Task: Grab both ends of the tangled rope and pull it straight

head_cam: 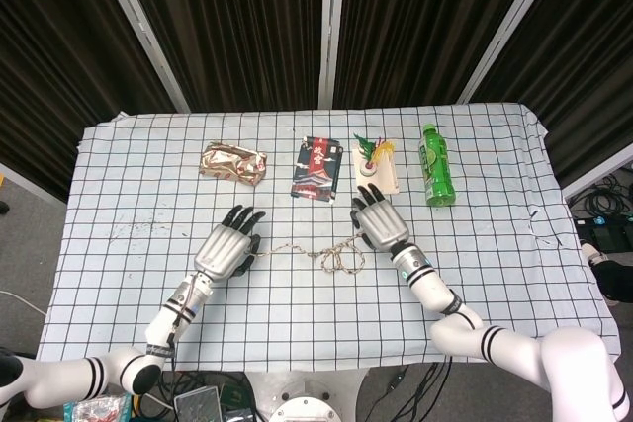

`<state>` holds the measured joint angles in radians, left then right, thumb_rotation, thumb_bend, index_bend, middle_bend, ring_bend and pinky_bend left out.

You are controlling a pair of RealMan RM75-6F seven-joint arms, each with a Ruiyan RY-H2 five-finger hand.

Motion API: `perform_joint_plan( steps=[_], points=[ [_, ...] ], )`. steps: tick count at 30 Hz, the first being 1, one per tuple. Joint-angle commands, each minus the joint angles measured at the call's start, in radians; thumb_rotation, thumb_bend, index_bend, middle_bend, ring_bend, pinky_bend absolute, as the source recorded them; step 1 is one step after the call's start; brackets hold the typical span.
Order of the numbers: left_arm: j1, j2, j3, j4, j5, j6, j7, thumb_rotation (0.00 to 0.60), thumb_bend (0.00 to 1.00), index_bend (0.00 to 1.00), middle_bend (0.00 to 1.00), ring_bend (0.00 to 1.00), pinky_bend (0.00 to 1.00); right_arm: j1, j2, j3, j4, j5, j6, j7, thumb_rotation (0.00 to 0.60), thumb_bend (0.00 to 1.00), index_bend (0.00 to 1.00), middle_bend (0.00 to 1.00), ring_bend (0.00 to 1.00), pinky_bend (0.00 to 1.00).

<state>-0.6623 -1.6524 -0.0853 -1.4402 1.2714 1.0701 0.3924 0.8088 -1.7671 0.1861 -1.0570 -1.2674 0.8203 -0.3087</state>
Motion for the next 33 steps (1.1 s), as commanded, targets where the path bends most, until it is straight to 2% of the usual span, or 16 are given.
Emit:
perform_joint_plan(
  steps=[1, 14, 24, 27, 33],
  points=[
    [0.000, 0.000, -0.003, 0.001, -0.001, -0.003, -0.001, 0.600, 0.43, 0.57, 0.08, 0.00, 0.00, 0.002, -0.004, -0.001, 0.006, 0.005, -0.002, 0.001, 0.600, 0.29, 0.52, 0.22, 0.00, 0.00],
    [-0.001, -0.002, -0.008, 0.005, 0.005, -0.015, -0.009, 0.600, 0.43, 0.57, 0.08, 0.00, 0.00, 0.007, -0.010, -0.011, 0.021, 0.020, -0.007, -0.008, 0.600, 0.33, 0.53, 0.22, 0.00, 0.00],
    [0.005, -0.003, -0.009, 0.013, 0.013, -0.010, -0.022, 0.600, 0.43, 0.58, 0.08, 0.00, 0.00, 0.003, -0.013, -0.015, 0.024, 0.021, 0.012, -0.012, 0.600, 0.43, 0.61, 0.24, 0.00, 0.00],
    [0.011, 0.004, -0.009, 0.014, 0.021, -0.002, -0.039, 0.600, 0.43, 0.58, 0.08, 0.00, 0.00, -0.008, -0.002, -0.018, 0.004, 0.009, 0.044, -0.012, 0.600, 0.45, 0.63, 0.24, 0.00, 0.00],
    [0.039, 0.034, -0.008, 0.005, 0.049, 0.041, -0.093, 0.600, 0.43, 0.58, 0.08, 0.00, 0.00, -0.065, 0.085, -0.031, -0.130, -0.032, 0.157, -0.014, 0.600, 0.46, 0.66, 0.26, 0.00, 0.00]
  ],
)
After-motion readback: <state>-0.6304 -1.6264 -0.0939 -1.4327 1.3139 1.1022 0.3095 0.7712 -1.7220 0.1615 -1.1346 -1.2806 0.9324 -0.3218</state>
